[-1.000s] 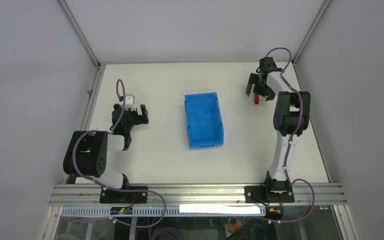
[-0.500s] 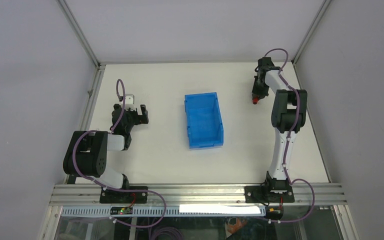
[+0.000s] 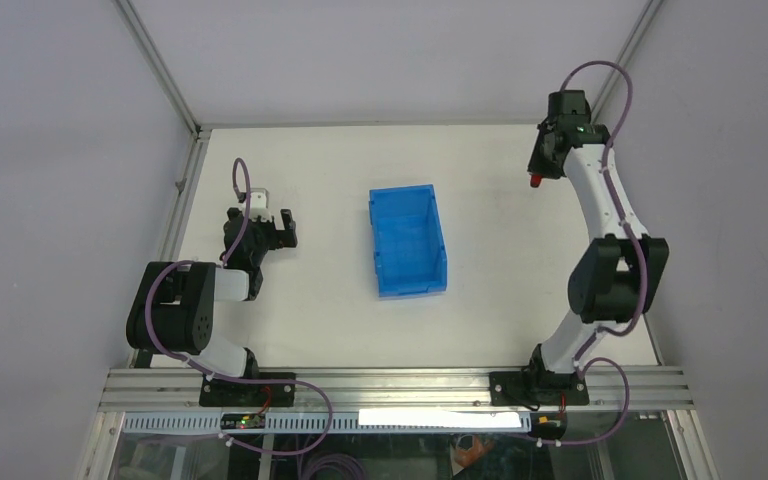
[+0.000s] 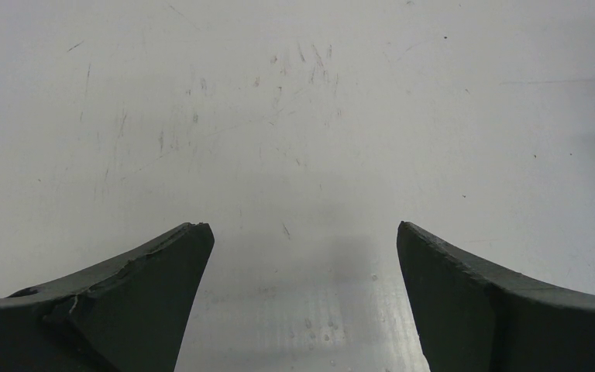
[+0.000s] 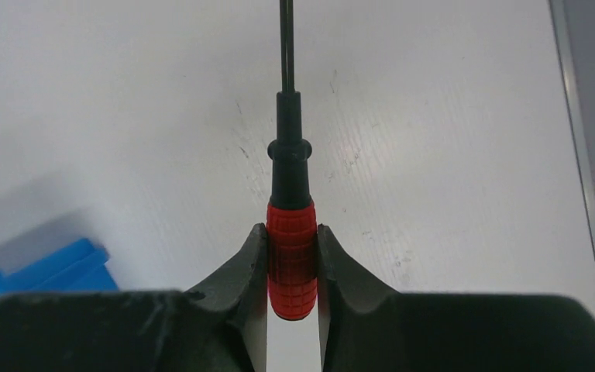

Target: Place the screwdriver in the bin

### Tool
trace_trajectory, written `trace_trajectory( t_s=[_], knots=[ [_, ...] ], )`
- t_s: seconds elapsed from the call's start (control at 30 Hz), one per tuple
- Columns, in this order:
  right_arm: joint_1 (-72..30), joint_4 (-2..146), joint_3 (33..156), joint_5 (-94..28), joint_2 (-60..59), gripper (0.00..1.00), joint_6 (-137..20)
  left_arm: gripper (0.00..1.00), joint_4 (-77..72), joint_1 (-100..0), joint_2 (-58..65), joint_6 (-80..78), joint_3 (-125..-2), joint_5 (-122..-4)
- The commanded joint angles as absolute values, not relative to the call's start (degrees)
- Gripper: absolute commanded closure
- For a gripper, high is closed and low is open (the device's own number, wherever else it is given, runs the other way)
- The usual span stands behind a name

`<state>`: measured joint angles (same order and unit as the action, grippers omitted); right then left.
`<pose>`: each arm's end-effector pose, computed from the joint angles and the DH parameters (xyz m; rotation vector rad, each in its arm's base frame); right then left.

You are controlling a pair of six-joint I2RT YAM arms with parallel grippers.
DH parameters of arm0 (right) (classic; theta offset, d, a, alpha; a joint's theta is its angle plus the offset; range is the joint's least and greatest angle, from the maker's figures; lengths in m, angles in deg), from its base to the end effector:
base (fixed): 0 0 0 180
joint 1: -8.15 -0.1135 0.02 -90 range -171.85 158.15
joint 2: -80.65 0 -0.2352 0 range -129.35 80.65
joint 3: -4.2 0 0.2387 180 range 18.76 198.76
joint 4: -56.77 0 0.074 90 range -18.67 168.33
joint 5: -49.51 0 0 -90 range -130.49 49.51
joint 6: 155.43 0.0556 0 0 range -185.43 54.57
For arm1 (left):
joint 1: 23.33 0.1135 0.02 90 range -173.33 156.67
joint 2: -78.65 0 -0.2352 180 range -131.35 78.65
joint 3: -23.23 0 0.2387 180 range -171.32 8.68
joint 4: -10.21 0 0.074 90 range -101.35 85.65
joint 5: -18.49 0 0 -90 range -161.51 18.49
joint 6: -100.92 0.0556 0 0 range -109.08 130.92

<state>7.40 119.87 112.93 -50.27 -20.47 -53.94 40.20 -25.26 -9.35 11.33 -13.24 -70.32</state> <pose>0.3750 -0.0045 0.2698 0.3028 2.5052 -0.1311 0.2806 -0.0106 0.1141 0.0535 1.9461 -0.0378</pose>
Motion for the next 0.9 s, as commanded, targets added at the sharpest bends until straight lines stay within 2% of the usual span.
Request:
trace_trajectory(
  t_s=[0.0, 0.17, 0.4, 0.63, 0.87],
  knots=[
    [4.85, 122.75, 113.06, -51.1, -10.55, 0.93, -52.72, 0.01, 41.69, -25.73, -7.74, 10.37, -13.3, -70.09],
    [-3.76, 124.28, 113.28, -54.27, -3.91, 0.91, -51.05, 0.01, 41.7, -25.71, -7.74, 10.32, -13.3, -70.02],
    [-22.56, 118.53, 110.75, -52.13, 0.91, 0.91, -48.87, 0.01, 41.7, -25.73, -7.7, 10.35, -13.3, -70.02],
    [-32.04, 112.63, 106.72, -54.76, -2.65, 0.88, -46.15, 0.01, 41.7, -25.71, -7.69, 10.39, -13.3, -70.02],
    [-38.93, 103.49, 94.43, -59.66, -7.35, 0.88, -39.05, 0.01, 41.7, -25.72, -7.72, 10.38, -13.3, -70.02]
  ],
)
